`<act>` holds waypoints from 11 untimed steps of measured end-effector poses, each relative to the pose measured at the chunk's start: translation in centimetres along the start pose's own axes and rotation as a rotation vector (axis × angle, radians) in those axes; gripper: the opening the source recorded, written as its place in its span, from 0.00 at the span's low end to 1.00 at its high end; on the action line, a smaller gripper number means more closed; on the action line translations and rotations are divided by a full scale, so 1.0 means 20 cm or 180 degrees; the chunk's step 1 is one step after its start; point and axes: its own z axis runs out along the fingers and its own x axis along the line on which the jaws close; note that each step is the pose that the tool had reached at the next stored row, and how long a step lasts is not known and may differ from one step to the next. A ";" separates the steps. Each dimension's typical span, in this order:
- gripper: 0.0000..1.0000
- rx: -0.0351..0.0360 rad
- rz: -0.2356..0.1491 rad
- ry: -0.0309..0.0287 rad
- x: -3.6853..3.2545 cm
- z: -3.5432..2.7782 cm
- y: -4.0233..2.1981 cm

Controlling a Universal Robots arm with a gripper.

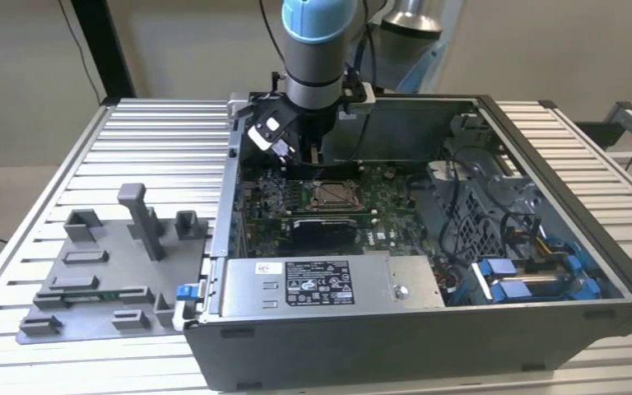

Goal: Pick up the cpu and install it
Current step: 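Close the cpu cover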

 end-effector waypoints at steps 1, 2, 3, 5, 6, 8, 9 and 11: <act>0.00 -0.0003 0.0000 0.0020 -0.004 -0.001 0.000; 0.00 -0.0006 0.0000 0.0039 -0.009 -0.003 -0.001; 0.00 -0.0008 0.0000 0.0062 -0.014 -0.004 -0.001; 0.00 -0.0011 0.0001 0.0091 -0.022 -0.006 -0.002; 0.00 -0.0012 0.0001 0.0096 -0.024 -0.007 -0.002; 0.00 -0.0012 0.0001 0.0097 -0.026 -0.007 -0.002; 0.00 -0.0012 0.0001 0.0097 -0.026 -0.007 -0.002; 0.00 -0.0012 0.0001 0.0097 -0.028 -0.008 -0.002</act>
